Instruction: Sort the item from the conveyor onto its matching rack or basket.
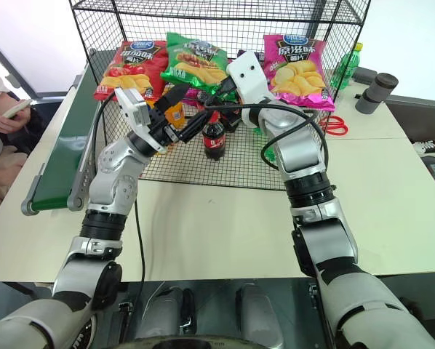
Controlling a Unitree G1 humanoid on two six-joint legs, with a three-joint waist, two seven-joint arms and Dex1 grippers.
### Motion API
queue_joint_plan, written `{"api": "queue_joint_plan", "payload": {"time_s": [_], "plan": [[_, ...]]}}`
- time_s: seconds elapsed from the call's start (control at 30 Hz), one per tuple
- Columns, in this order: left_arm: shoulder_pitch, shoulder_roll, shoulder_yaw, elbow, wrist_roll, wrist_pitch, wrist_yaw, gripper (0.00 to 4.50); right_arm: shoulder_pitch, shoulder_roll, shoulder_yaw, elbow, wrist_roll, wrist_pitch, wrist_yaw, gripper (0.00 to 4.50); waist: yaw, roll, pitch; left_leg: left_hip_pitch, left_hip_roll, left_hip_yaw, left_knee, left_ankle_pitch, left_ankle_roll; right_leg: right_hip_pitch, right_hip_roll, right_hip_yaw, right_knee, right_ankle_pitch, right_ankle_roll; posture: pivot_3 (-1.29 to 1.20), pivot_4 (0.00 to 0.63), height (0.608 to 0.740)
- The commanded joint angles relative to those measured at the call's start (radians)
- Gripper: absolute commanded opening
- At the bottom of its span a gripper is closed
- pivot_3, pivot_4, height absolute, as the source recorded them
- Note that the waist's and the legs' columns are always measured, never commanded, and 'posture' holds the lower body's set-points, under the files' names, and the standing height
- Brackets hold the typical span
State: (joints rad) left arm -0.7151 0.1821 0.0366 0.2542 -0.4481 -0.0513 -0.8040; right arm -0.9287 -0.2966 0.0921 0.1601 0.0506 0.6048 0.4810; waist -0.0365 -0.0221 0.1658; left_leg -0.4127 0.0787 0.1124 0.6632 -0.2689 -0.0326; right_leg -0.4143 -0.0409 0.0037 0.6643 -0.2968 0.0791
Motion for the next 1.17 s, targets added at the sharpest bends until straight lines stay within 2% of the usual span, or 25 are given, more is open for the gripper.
{"api": "queue_joint_plan", "payload": {"time_s": [0.03,0.2,0.3,0.43,0.53,0.67,0.83,0.97,1.17], "plan": [[-0.016,-0.007,0.015,0.013,0.004,-0.030,-0.001,4.50,0.046,-0.060,-0.043,-0.234,0.154,0.071,0.165,4.23,0.002,0.000,0.000,-0.001,0.000,0.000,0.000,0.000,0.000,0.000,0.000,0.000,-0.001,0.000,0.000,0.00,0.150,0.740],[0.031,-0.004,0.013,-0.025,-0.027,0.012,-0.032,4.50,0.131,-0.151,-0.099,-0.376,0.264,0.126,0.252,4.23,0.001,0.000,0.000,-0.007,0.000,-0.002,0.001,0.000,0.000,-0.006,0.000,-0.001,0.000,0.000,0.000,0.00,0.150,0.740],[0.107,0.018,0.007,-0.137,-0.061,0.085,-0.036,4.50,0.202,-0.185,-0.138,-0.466,0.353,0.128,0.313,4.23,-0.002,0.000,0.000,-0.007,0.000,-0.002,0.001,0.000,0.000,-0.006,0.000,-0.001,0.000,0.000,0.000,0.00,0.150,0.740],[0.216,0.063,0.009,-0.299,-0.097,0.187,-0.020,4.50,0.319,-0.242,-0.155,-0.546,0.396,0.090,0.363,4.23,-0.001,0.000,0.000,-0.008,0.000,-0.003,0.001,0.000,0.000,-0.007,0.000,-0.001,0.000,0.000,0.000,0.00,0.150,0.740],[0.389,0.151,0.029,-0.497,-0.151,0.307,-0.009,4.50,0.465,-0.312,-0.160,-0.637,0.401,0.008,0.434,4.23,0.000,0.000,0.000,-0.008,0.000,-0.004,0.001,0.000,0.000,-0.007,0.000,-0.001,0.000,0.000,0.000,0.00,0.150,0.740],[0.619,0.302,0.110,-0.622,-0.236,0.469,-0.008,4.50,0.700,-0.423,-0.168,-0.713,0.426,-0.048,0.543,4.23,-0.002,0.000,0.000,-0.008,0.001,-0.005,0.000,0.000,0.000,-0.007,0.000,0.000,-0.001,-0.001,0.001,0.00,0.150,0.740],[0.802,0.492,0.270,-0.625,-0.237,0.542,-0.034,4.50,0.874,-0.494,-0.287,-0.638,0.421,-0.148,0.595,4.23,-0.003,-0.001,0.001,-0.004,0.000,-0.005,0.001,0.000,0.000,-0.004,0.000,-0.001,0.000,-0.001,-0.001,0.00,0.150,0.740],[0.780,0.560,0.395,-0.554,-0.283,0.585,-0.027,4.50,0.933,-0.515,-0.382,-0.613,0.462,-0.167,0.602,4.23,0.008,-0.003,0.002,0.006,0.001,-0.006,0.001,0.000,0.000,0.006,-0.004,-0.003,-0.001,-0.005,-0.008,0.00,0.150,0.740],[0.776,0.588,0.364,-0.485,-0.178,0.498,-0.079,4.50,0.929,-0.527,-0.373,-0.591,0.437,-0.199,0.588,4.23,0.020,-0.002,0.001,0.005,0.001,-0.005,0.000,-0.002,0.002,0.006,-0.004,-0.002,-0.001,-0.004,-0.008,0.00,0.150,0.740]]}}
